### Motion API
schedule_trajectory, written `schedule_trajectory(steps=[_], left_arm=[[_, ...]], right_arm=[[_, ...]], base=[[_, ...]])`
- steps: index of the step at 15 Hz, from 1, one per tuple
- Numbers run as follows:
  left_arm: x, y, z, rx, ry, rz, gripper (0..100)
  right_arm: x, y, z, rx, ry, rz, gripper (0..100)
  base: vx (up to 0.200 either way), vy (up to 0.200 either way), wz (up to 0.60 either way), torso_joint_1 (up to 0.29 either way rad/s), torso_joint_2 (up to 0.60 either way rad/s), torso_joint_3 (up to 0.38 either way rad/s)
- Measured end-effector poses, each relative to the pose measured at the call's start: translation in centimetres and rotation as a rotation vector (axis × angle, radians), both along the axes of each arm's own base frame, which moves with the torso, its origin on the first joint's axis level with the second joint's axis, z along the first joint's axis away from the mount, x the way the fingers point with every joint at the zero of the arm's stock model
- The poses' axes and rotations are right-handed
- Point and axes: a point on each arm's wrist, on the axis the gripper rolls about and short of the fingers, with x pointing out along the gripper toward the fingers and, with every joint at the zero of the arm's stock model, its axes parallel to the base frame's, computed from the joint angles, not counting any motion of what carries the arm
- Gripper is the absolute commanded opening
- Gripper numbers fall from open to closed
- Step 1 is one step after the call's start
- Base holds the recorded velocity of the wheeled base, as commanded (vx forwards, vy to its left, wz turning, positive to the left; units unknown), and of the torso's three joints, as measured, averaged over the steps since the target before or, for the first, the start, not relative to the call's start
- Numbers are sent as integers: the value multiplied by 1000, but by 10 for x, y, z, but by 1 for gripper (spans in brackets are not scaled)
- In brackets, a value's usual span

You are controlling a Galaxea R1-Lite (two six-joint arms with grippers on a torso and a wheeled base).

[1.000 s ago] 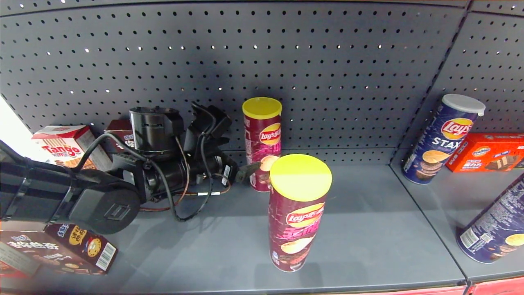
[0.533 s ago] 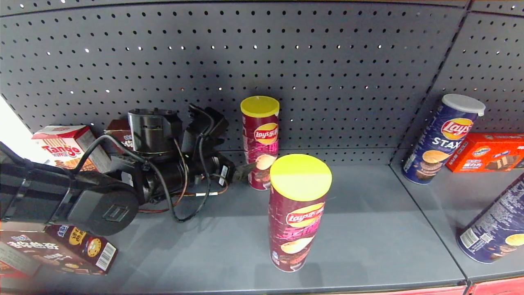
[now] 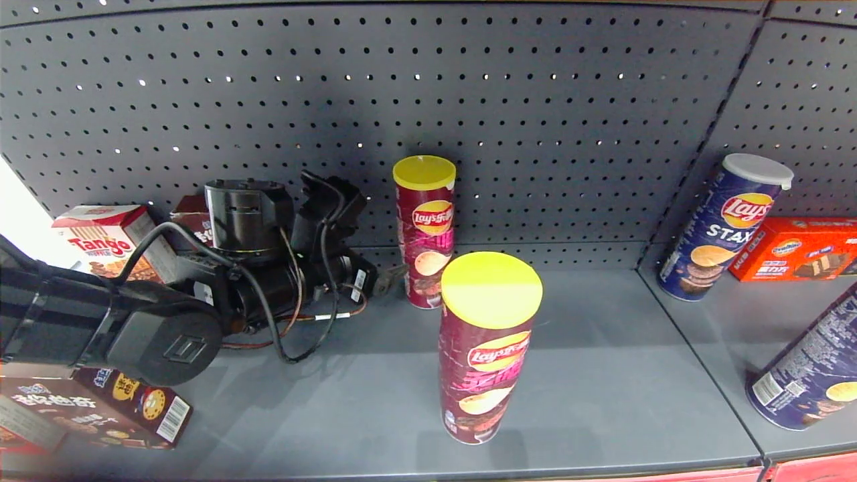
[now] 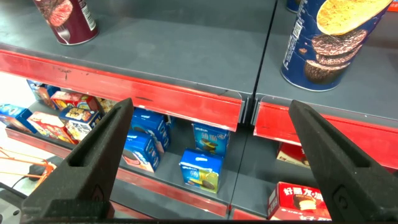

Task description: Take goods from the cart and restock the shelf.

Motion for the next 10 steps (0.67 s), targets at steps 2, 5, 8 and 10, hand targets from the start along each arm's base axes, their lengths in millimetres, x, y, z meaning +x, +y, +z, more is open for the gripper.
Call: schedule_trajectory(steps=[2, 5, 8, 10], left_arm=[[0, 1, 0, 2, -1, 16, 100], [1, 3, 1, 4, -4, 33, 100], [2, 3, 1, 7, -5, 52, 100], [1, 3, 1, 7, -5, 53, 100]], right_arm=[[0, 0, 0, 0, 0, 0, 100], [0, 0, 0, 0, 0, 0, 100], [0, 0, 0, 0, 0, 0, 100], [0, 0, 0, 0, 1, 0, 100]], base=[[0, 0, 0, 0, 0, 0], [0, 0, 0, 0, 0, 0], [0, 0, 0, 0, 0, 0], [0, 0, 0, 0, 0, 0]])
